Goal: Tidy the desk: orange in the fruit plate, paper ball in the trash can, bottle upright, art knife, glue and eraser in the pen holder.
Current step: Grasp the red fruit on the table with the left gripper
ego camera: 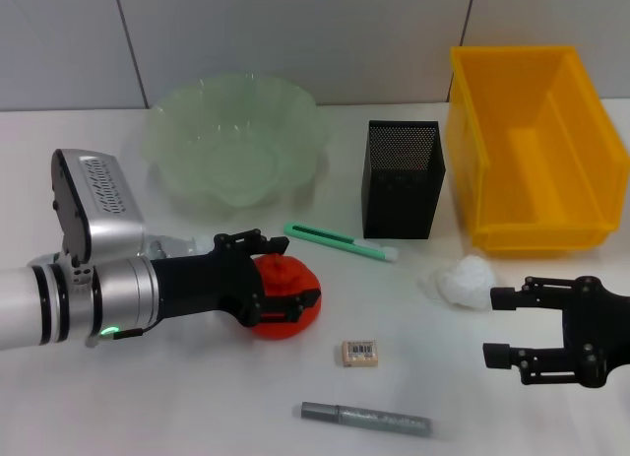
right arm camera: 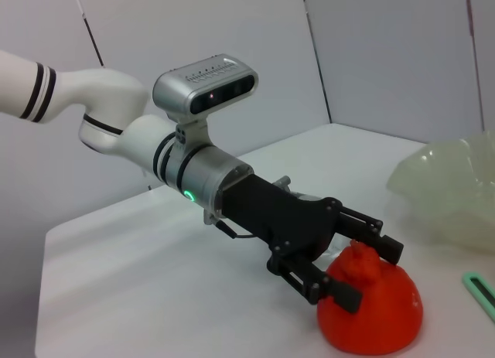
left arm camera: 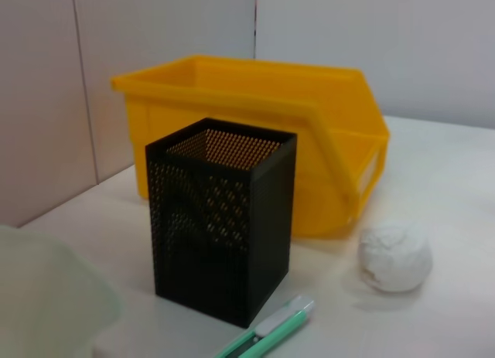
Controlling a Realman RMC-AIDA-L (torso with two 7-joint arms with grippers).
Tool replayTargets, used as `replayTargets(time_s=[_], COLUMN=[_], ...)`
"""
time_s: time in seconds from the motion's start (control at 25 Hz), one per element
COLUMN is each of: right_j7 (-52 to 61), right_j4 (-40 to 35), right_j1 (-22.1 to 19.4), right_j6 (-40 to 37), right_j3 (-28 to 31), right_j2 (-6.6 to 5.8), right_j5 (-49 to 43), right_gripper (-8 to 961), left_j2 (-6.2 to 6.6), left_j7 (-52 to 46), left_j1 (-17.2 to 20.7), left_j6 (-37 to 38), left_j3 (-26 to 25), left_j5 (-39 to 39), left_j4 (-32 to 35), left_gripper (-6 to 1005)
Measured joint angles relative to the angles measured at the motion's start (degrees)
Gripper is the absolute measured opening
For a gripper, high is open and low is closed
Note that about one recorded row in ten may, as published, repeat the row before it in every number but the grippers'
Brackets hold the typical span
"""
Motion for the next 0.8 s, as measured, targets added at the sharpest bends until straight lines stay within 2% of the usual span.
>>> replayTargets(time_s=[0.32,0.52,0.8], right_j7=[-0.1,-0.2,-0.2], right_j4=[0.2,0.2,0.3], right_j1=[-0.4,-0.4,-0.4], right_j6=[0.1,0.1,0.1], right_j3=[0.3,0.4,0.4], right_j2=[0.04,0.03,0.01], right_j5=[0.0,0.1,0.3], right_gripper=[757,758,758], left_j2=[0.1,0.14,0.29], left_j7=[-0.4,-0.1,0.0], left_j1=[0.2,0.4,1.3], left_j6=[-1.4,-1.4,0.5], left_j3=[-0.1,0.0,-0.6], left_j5=[0.0,0.2,-0.3], left_j4=[0.0,0.0,0.2], left_gripper=[800,552,365])
